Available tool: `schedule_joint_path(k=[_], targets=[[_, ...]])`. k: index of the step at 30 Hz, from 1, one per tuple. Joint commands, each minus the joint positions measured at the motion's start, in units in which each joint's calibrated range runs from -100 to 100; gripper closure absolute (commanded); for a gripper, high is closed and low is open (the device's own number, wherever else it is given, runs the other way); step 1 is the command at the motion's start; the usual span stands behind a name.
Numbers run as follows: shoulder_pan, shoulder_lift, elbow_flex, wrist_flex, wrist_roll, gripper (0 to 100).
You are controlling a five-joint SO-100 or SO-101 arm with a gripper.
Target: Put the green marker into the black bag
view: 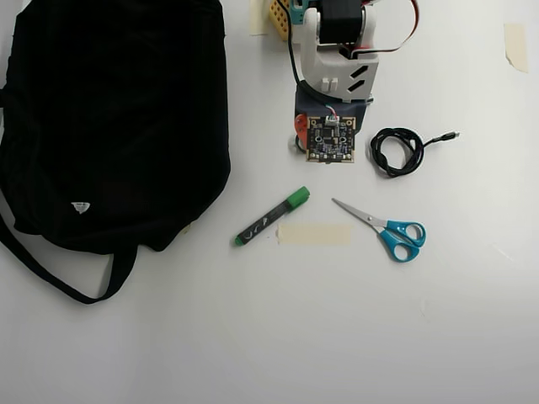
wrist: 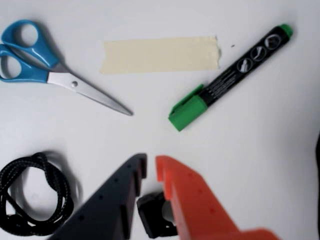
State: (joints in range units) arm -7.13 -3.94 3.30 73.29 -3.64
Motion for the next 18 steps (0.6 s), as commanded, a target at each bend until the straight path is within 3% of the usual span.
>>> schedule_joint_path(k=[1,18], targets=[[-0.1,-2.2,-1.8,0.3,0.3,98],[-0.2,-1.9,-1.7,0.3,0.2,98]])
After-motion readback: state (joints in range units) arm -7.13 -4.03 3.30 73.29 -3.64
